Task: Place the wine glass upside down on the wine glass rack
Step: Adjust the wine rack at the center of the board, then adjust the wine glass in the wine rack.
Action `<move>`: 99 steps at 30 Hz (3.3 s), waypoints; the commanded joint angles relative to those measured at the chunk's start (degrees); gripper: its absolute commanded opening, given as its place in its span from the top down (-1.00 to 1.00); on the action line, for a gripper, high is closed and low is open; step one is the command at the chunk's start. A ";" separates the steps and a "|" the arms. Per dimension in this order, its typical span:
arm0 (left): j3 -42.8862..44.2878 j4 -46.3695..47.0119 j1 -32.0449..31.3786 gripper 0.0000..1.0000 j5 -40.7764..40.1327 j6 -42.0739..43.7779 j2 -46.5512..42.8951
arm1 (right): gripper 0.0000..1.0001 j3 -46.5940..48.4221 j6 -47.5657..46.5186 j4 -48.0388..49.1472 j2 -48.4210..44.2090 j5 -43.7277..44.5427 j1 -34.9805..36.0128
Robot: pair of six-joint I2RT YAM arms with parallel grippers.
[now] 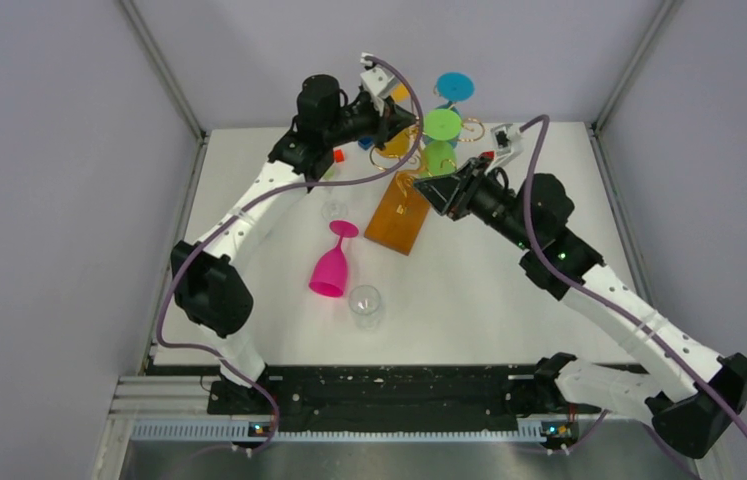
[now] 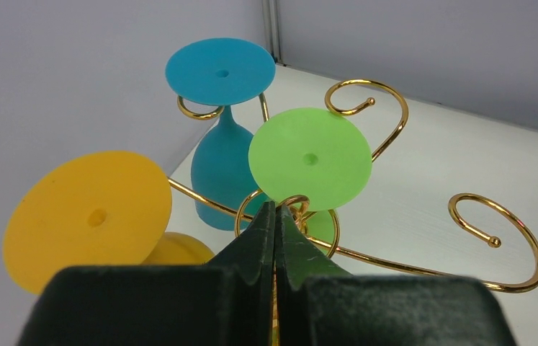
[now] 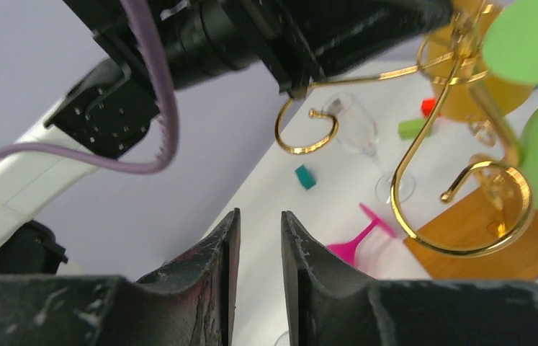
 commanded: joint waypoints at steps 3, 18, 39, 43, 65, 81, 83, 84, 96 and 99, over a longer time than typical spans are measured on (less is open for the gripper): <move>-4.19 -0.68 0.28 1.00 -2.92 0.27 -1.83 | 0.37 8.91 -11.21 -5.47 -3.63 12.71 -0.01; -7.04 1.53 0.84 0.98 -4.91 -0.25 -4.66 | 0.00 19.83 -15.79 -16.50 2.97 22.72 -7.84; -7.98 5.75 0.88 0.29 -5.29 -2.56 -7.32 | -0.21 8.70 6.71 3.38 11.02 -9.92 -33.85; -8.58 6.54 0.90 0.28 -5.33 -2.90 -8.15 | -0.20 15.09 4.53 -0.18 14.37 -11.71 -34.75; -14.62 12.45 0.99 0.26 -8.94 -6.39 -14.01 | -0.18 20.23 -4.16 -7.06 23.71 -13.72 -36.20; -18.50 13.68 1.03 0.29 -11.11 -6.40 -16.79 | -0.26 -29.29 -18.38 78.94 18.00 -19.57 -32.70; -18.82 13.92 1.05 0.29 -11.13 -6.39 -17.01 | -0.28 -29.50 -21.39 83.02 20.11 -21.03 -31.69; -18.90 13.97 1.06 0.29 -11.08 -6.39 -17.16 | -0.28 -29.17 -23.31 84.74 21.20 -22.01 -31.18; -19.45 13.61 1.29 0.31 -11.70 -5.95 -17.76 | -0.11 -20.43 -35.95 92.75 31.34 -22.50 -24.44; -19.49 13.61 1.41 0.31 -11.61 -5.97 -17.82 | -0.07 -18.20 -36.67 92.69 32.81 -22.52 -23.34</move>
